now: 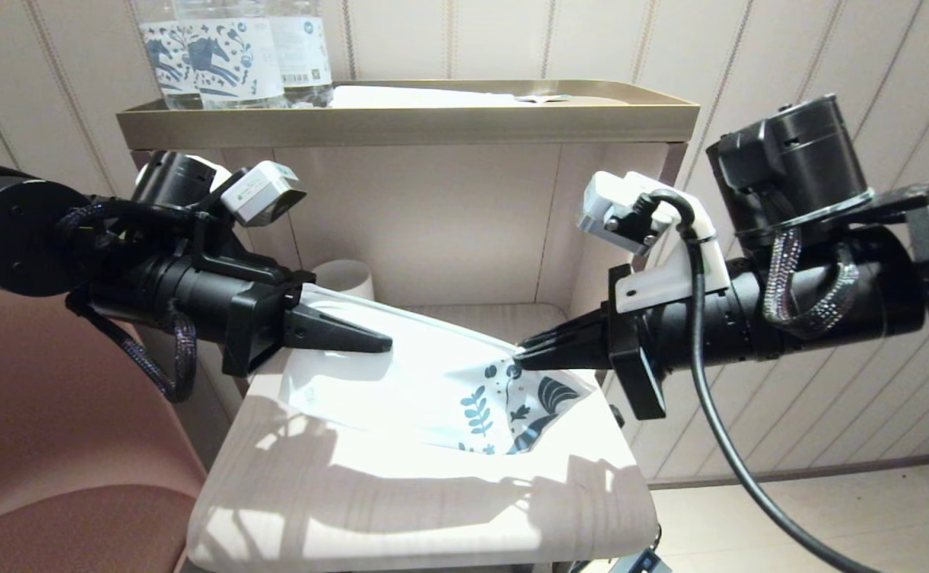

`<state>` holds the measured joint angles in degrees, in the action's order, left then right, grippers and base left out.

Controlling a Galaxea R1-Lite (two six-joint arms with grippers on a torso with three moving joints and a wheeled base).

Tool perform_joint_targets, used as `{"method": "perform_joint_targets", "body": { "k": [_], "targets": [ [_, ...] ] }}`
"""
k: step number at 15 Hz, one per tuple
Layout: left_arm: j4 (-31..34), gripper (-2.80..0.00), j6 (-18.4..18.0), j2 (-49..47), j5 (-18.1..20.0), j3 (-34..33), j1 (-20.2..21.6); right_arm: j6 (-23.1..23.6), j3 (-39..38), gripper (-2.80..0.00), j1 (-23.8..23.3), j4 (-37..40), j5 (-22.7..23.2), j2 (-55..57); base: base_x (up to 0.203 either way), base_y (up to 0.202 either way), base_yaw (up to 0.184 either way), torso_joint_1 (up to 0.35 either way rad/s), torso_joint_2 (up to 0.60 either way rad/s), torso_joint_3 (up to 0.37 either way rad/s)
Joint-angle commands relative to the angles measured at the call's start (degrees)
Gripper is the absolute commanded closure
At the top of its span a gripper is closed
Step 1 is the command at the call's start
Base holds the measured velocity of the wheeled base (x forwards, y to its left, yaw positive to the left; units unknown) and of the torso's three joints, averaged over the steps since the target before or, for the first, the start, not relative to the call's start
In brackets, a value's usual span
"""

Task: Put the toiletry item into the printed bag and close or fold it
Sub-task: Close the strorage bag and place it on the desk

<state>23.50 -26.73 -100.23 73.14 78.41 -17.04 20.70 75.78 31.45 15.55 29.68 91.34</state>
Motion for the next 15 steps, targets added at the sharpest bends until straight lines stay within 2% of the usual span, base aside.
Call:
{"method": "perform_joint_targets", "body": {
  "k": [1,6,15],
  "targets": [
    [0.1,0.00,-0.2,0.1,0.4,0.0,0.0,0.1,-1.8,0.00,-1.3,0.1,0.4,-1.9,0.000,0.000,0.000,0.000,0.00,0.000],
    [0.1,0.00,-0.2,0.1,0.4,-0.1,-0.1,0.2,-5.9,0.00,-4.1,0.0,1.8,-4.4,0.000,0.000,0.000,0.000,0.00,0.000],
    [0.1,0.00,-0.3,-0.2,0.4,-0.2,-0.1,0.4,-6.7,0.00,-4.6,-0.1,2.5,-4.5,0.000,0.000,0.000,0.000,0.00,0.000]
  ]
}}
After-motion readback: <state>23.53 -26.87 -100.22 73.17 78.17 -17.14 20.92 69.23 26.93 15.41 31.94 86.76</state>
